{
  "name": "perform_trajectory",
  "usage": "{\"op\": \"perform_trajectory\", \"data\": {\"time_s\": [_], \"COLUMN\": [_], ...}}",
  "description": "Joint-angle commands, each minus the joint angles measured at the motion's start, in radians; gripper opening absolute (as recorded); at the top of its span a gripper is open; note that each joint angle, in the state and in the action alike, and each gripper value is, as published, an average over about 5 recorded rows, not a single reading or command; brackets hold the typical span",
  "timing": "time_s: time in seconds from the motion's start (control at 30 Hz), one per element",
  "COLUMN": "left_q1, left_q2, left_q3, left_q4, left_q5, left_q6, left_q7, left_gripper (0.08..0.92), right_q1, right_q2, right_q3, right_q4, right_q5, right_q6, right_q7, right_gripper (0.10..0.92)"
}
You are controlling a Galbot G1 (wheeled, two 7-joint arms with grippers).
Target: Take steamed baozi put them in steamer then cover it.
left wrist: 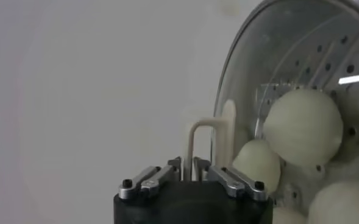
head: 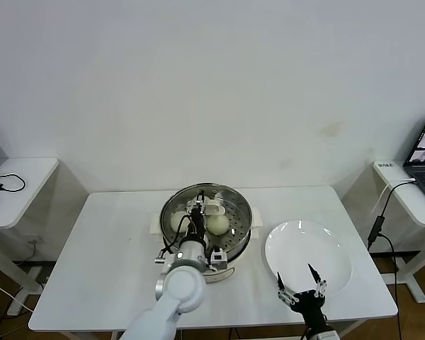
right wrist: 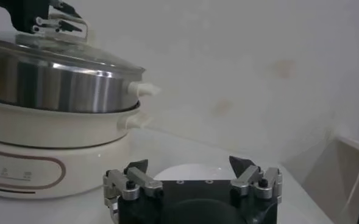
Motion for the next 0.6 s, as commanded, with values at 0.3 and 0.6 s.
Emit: {"op": "perform_trajectory", "data": {"time_s": [0.3,0.6], "left_q1": [0.227,0.570], "left_q2": [0.120,0.142], "left_q3": [-0.038,-0.207], "left_q4": [-0.310,-0.522], "left_q5": [-0.098,-0.487], "left_q6": [-0.078,-0.292], "left_q7": [-0.101,-0.304], "left_gripper": [0.647,0.821], "right_q1": [-0.010,-0.038], "right_q2": [-0.004,-0.059], "right_q3": [0.004,0.013], "right_q4": [-0.003,0.005], "right_q5": [-0.001,0.044], "right_q6": [0.004,0.025], "right_q7": [0.001,0.009], "right_gripper": [0.823,0.823]}}
